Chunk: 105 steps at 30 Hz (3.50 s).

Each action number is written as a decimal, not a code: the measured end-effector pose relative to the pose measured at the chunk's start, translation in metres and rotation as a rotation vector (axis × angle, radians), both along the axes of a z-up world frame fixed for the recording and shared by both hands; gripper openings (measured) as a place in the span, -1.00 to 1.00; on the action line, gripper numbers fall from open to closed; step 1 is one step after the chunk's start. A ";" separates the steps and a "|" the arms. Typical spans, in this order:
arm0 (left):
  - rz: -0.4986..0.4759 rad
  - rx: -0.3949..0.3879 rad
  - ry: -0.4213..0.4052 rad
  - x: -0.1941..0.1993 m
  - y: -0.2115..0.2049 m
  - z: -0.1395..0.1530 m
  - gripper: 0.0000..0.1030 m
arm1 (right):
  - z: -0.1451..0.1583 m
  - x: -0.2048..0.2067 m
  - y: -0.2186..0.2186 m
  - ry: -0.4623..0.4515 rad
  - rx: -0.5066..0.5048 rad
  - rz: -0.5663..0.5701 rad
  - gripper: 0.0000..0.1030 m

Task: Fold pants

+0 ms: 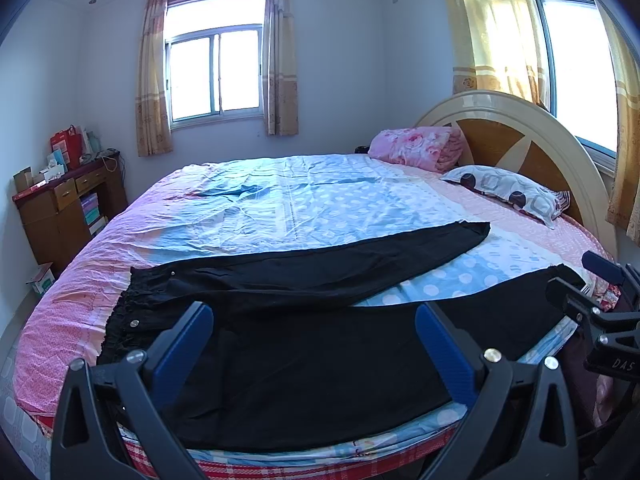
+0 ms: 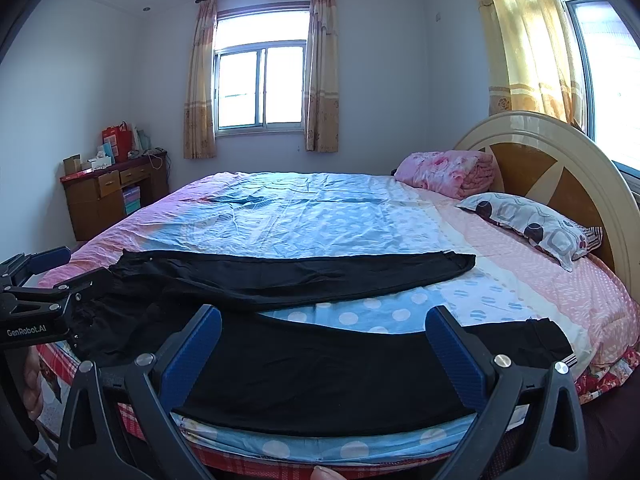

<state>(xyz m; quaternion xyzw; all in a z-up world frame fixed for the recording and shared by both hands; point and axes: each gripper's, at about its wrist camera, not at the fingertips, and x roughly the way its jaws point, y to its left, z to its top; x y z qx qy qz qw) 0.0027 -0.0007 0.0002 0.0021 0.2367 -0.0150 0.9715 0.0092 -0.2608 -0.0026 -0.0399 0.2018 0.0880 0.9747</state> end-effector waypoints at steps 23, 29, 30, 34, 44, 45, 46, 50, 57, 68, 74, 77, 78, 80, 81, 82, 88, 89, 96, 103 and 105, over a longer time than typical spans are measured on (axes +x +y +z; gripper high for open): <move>0.000 0.001 -0.001 0.000 -0.002 0.000 1.00 | -0.004 0.002 -0.002 0.009 -0.003 -0.003 0.98; -0.001 -0.001 0.000 0.000 -0.001 0.000 1.00 | -0.004 0.002 -0.001 0.009 -0.003 -0.003 0.98; -0.001 -0.001 0.000 -0.001 -0.001 0.001 1.00 | -0.004 0.002 -0.002 0.010 -0.003 -0.003 0.98; -0.001 -0.002 0.000 -0.001 -0.001 0.001 1.00 | -0.004 0.002 -0.001 0.011 -0.004 -0.002 0.98; -0.002 -0.001 0.000 -0.001 0.000 0.001 1.00 | -0.005 0.002 -0.001 0.012 -0.005 -0.001 0.98; -0.002 -0.001 0.000 -0.001 0.000 0.001 1.00 | -0.006 0.002 -0.001 0.012 -0.007 -0.001 0.98; -0.002 -0.002 0.001 -0.001 0.000 0.001 1.00 | -0.006 0.002 -0.001 0.012 -0.006 -0.001 0.98; -0.001 -0.003 0.004 -0.001 -0.002 -0.001 1.00 | -0.009 0.003 -0.001 0.016 -0.008 0.002 0.98; -0.003 -0.005 0.005 -0.001 -0.001 -0.003 1.00 | -0.011 0.003 0.000 0.017 -0.011 0.003 0.98; 0.007 0.009 0.033 0.013 0.006 -0.021 1.00 | -0.021 0.016 -0.006 0.041 -0.038 -0.024 0.98; 0.049 0.014 0.119 0.047 0.042 -0.050 1.00 | -0.027 0.044 -0.023 0.082 -0.047 -0.045 0.98; 0.115 0.048 0.155 0.066 0.077 -0.063 1.00 | -0.032 0.066 -0.037 0.110 -0.079 -0.069 0.98; 0.139 0.058 0.166 0.073 0.091 -0.067 1.00 | -0.034 0.075 -0.042 0.124 -0.087 -0.077 0.98; 0.188 0.065 0.205 0.091 0.122 -0.074 1.00 | -0.038 0.089 -0.049 0.149 -0.091 -0.079 0.98; 0.210 0.062 0.219 0.099 0.138 -0.077 1.00 | -0.040 0.098 -0.053 0.166 -0.097 -0.076 0.98; 0.230 0.060 0.231 0.108 0.155 -0.079 1.00 | -0.041 0.102 -0.054 0.173 -0.102 -0.073 0.98; 0.332 0.024 0.320 0.183 0.249 -0.096 1.00 | -0.059 0.146 -0.066 0.235 -0.143 -0.080 0.98; 0.341 0.028 0.335 0.194 0.255 -0.100 1.00 | -0.062 0.151 -0.066 0.245 -0.143 -0.081 0.98; 0.362 0.042 0.485 0.280 0.308 -0.141 0.84 | -0.080 0.181 -0.064 0.297 -0.141 -0.071 0.98; 0.321 -0.027 0.573 0.313 0.332 -0.170 0.66 | -0.076 0.204 -0.089 0.334 -0.139 -0.092 0.98; 0.318 -0.053 0.579 0.313 0.334 -0.172 0.66 | -0.069 0.220 -0.106 0.340 -0.151 -0.119 0.98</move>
